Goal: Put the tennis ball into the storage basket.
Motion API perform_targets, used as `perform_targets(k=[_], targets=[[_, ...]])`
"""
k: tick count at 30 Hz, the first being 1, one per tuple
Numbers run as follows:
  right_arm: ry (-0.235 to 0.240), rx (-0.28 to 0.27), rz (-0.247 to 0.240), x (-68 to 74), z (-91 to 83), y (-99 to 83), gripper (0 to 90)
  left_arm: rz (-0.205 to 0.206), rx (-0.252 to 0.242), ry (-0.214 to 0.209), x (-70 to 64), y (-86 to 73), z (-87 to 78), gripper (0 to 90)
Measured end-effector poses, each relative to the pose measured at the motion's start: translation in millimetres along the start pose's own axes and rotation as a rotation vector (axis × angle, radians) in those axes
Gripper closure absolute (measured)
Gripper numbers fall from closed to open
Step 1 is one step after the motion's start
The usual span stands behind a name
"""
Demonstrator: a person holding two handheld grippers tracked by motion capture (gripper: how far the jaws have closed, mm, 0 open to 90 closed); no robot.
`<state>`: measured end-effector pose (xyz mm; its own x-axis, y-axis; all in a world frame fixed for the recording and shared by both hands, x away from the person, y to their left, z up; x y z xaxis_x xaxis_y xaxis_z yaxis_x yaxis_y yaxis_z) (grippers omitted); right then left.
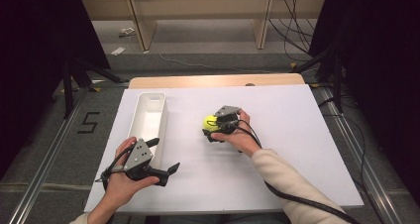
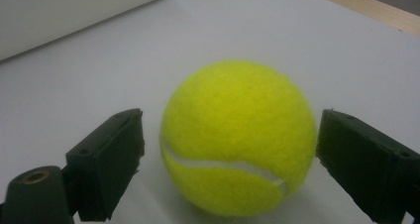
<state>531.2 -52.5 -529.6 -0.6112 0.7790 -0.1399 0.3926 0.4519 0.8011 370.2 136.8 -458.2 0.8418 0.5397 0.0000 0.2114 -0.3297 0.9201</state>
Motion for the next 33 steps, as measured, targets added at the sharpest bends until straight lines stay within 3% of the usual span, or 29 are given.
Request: perform_targets(k=[33], targets=[[-0.011, 0.035, 0.013, 2.0, 16.1, -2.0, 16.8, -0.006, -0.004, 0.006, -0.1, 0.4, -0.5, 0.0]])
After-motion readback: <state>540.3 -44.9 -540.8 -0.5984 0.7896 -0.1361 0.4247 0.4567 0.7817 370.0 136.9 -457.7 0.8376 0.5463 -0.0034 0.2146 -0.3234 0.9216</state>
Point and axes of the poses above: each handheld gripper's, and its own axes: z roughly forward along the jaws, y roughly out of its top, x roughly to its left, the point moved 7 cm from there along z, roughly forward along the jaws, and after that the axes turned 11 degrees about -y, right-handed, at the moved point
